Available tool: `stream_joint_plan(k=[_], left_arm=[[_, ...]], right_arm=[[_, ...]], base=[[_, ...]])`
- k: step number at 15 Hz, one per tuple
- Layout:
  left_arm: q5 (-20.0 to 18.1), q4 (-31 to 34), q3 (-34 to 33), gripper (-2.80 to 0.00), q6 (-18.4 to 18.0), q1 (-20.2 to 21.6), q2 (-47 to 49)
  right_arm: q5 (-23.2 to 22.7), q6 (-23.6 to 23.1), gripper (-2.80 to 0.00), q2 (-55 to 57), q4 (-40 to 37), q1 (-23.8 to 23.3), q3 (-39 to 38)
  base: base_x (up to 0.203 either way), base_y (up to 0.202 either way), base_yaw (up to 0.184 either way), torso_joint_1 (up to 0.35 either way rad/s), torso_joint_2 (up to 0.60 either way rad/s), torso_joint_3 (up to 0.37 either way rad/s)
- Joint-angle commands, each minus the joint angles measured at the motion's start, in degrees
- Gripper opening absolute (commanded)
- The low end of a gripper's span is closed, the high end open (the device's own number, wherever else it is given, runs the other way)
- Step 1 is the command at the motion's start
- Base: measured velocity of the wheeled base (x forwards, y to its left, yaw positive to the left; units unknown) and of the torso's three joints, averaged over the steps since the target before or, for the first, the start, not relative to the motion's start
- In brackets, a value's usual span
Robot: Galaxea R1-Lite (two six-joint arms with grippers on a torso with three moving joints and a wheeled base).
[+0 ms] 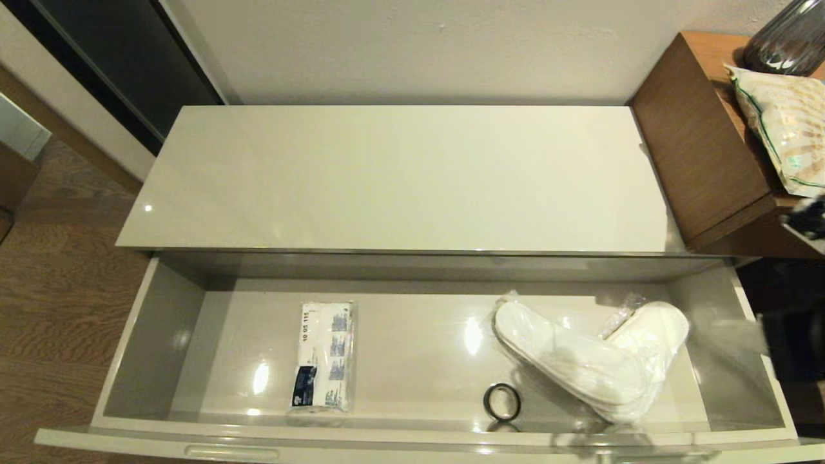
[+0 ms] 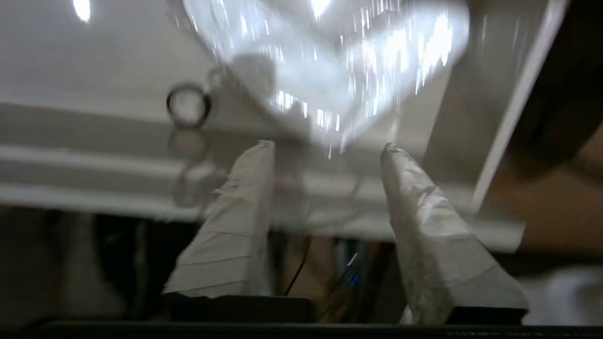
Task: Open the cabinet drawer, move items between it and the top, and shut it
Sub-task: Close the drawer
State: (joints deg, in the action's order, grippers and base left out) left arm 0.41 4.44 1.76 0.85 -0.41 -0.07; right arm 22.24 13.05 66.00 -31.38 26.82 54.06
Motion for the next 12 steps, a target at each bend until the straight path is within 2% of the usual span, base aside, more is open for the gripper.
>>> stream_joint_plan(k=[1, 3, 5, 7, 9, 12], left_arm=[[0.0, 0.0, 0.0, -2.8, 0.0, 0.0, 0.1], [0.0, 0.0, 0.0, -2.8, 0.0, 0.0, 0.1], [0.0, 0.0, 0.0, -2.8, 0.0, 0.0, 0.1], [0.0, 0.0, 0.0, -2.8, 0.0, 0.0, 0.1], [0.0, 0.0, 0.0, -2.8, 0.0, 0.0, 0.1], [0.0, 0.0, 0.0, -2.8, 0.0, 0.0, 0.1]], right_arm=[[0.7, 20.2, -2.8, -10.5, -18.8, 1.6, -0.7], [0.8, 25.6, -2.8, -15.0, -24.0, 1.9, -4.9], [0.6, 26.5, -2.8, -18.0, -31.2, 1.4, -6.6], [-1.0, 26.5, -2.8, -19.2, -31.7, 1.2, -13.4], [-1.7, 25.0, -2.8, -19.8, -24.8, 1.2, -21.7], [-2.0, 22.2, -2.8, -14.2, -6.7, 1.2, -32.4]], base=[[0.0, 0.0, 0.0, 0.0, 0.0, 0.0], [0.0, 0.0, 0.0, 0.0, 0.0, 0.0], [0.0, 0.0, 0.0, 0.0, 0.0, 0.0], [0.0, 0.0, 0.0, 0.0, 0.0, 0.0], [0.0, 0.0, 0.0, 0.0, 0.0, 0.0], [0.0, 0.0, 0.0, 0.0, 0.0, 0.0]])
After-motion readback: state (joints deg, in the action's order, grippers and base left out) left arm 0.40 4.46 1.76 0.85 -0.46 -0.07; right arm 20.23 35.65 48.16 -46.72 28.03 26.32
